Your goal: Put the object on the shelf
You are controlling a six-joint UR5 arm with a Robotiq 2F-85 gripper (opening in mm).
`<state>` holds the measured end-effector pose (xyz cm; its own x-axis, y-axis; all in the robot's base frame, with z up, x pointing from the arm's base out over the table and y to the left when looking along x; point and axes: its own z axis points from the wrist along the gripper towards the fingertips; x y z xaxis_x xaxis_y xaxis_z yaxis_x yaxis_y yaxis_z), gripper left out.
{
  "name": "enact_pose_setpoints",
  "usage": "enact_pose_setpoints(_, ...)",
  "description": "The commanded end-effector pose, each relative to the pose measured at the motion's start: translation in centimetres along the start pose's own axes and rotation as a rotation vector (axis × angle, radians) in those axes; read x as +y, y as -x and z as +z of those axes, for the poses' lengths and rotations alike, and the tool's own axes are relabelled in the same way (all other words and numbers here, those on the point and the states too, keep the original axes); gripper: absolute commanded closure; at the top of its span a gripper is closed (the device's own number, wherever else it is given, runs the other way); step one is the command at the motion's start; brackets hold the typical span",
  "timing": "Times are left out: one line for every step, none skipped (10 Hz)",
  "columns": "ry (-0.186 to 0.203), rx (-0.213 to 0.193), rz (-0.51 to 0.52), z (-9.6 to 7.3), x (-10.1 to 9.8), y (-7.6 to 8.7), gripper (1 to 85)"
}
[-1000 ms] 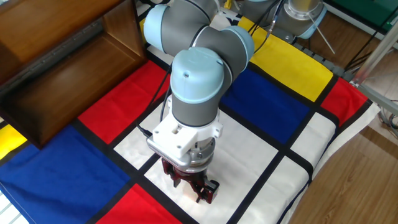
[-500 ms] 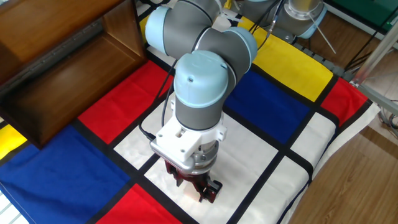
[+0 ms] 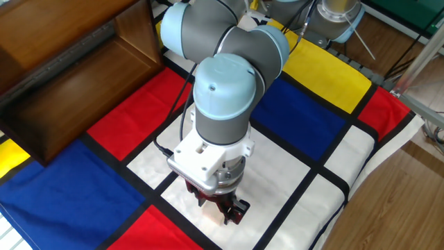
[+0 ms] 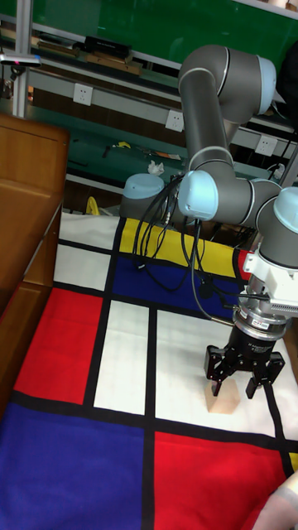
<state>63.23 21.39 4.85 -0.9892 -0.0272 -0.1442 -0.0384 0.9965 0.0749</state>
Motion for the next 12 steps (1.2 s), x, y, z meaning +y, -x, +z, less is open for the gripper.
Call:
enact_pose_setpoints(0.013,0.004,0.003,-0.1,0.0,0.0,22.7)
enact_pose_setpoints(0.018,-0.001,0.023,0.0,0.0,0.1,22.7)
enact_pose_setpoints(0.003,0.000,0.036,0.3,-0.5,0.0,23.0)
enact_pose_setpoints(-0.003,-0.003,0.038,0.6,-0.9,-0.1,23.0)
enact_pose_setpoints(-0.003,-0.011,0.033,1.0,-1.2,-0.1,23.0)
enact_pose_setpoints(-0.002,-0.015,0.035,1.5,-1.3,-0.1,23.0)
enact_pose_setpoints(-0.005,-0.015,0.039,1.6,-1.3,-0.1,23.0)
enact_pose_setpoints(-0.009,-0.015,0.040,1.7,-1.3,-0.2,23.0)
enact_pose_setpoints(-0.009,-0.015,0.041,1.8,-1.2,-0.3,23.7)
enact_pose_setpoints(-0.012,-0.015,0.041,1.9,-1.2,-0.3,23.7)
enact_pose_setpoints(-0.014,-0.015,0.041,2.0,-1.2,-0.3,24.7)
enact_pose_setpoints(-0.017,-0.018,0.045,2.2,-1.4,-0.3,25.7)
